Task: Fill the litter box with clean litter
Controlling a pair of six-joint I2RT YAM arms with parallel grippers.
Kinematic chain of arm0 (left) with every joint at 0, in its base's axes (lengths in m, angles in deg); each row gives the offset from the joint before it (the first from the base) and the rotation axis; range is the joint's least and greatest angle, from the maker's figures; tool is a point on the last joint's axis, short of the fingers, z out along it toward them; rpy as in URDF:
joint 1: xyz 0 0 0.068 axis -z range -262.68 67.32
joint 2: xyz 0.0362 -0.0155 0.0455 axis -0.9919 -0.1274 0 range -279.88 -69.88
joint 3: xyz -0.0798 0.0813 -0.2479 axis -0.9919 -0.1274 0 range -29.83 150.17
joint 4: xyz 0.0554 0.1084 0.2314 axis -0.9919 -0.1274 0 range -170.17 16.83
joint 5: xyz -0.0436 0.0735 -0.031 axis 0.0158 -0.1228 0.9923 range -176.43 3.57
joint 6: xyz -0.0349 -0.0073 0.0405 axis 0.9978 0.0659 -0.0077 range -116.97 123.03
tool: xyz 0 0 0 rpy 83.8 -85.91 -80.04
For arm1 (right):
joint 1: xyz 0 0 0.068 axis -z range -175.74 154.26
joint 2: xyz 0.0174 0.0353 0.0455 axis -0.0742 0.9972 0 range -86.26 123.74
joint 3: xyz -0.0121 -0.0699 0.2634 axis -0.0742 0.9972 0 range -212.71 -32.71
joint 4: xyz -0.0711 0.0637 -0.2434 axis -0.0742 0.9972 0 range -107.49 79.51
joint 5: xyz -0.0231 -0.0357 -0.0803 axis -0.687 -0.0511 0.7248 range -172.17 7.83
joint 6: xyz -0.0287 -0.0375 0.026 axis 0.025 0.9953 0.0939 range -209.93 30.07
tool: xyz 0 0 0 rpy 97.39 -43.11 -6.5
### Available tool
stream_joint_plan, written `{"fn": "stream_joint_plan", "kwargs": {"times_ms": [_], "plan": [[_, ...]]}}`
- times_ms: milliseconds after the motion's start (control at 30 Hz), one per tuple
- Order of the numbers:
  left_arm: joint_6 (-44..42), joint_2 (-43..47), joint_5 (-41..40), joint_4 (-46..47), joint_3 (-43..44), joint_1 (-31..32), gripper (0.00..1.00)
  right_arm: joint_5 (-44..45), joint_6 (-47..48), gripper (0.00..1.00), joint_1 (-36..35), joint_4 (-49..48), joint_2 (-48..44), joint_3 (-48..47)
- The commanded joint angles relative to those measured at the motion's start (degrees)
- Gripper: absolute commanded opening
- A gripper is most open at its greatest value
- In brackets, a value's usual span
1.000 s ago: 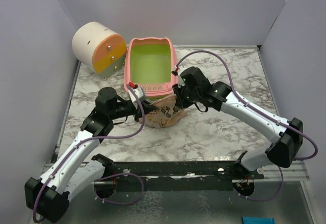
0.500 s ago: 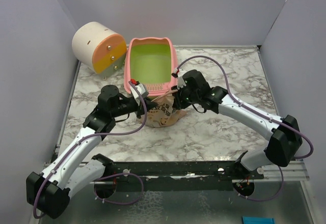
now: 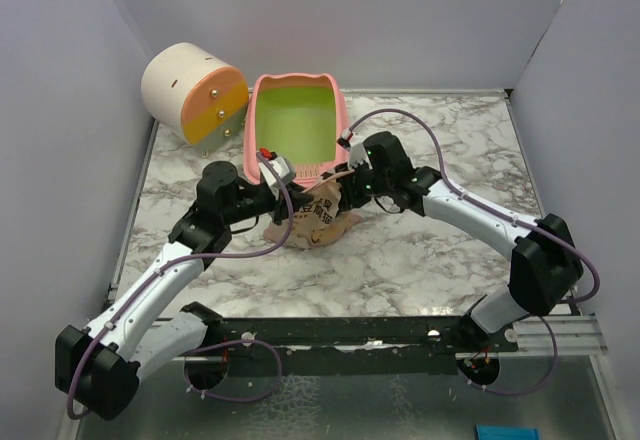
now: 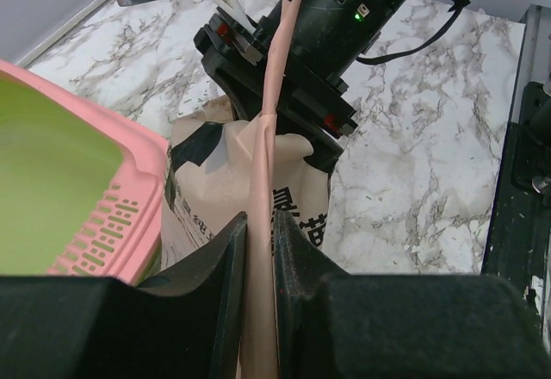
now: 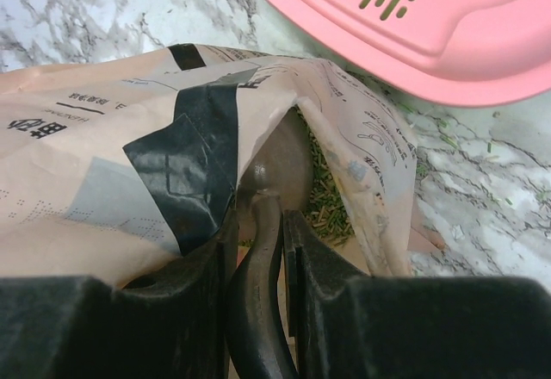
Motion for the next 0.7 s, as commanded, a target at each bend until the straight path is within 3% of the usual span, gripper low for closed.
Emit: {"fn": "stream_joint_plan", "kwargs": {"times_ms": [0,367,667], "plan": [[0.8,-1.2,-1.3,3.1,1.0,0.8,0.19,-9.2,-0.2,0.01,-0.6,1.6,6.1,5.5],[-1.1,-3.5,-9.1,-1.5,1.2,0.9,0.00,-30.5,-3.6,0.01,3.6,-5.6,4.3,9.0],[-2.9,-3.4,-13.8,-3.9,-0.2,0.8,0.00,-39.5,-9.7,0.01,5.6,-12.8,4.5,10.5]]}}
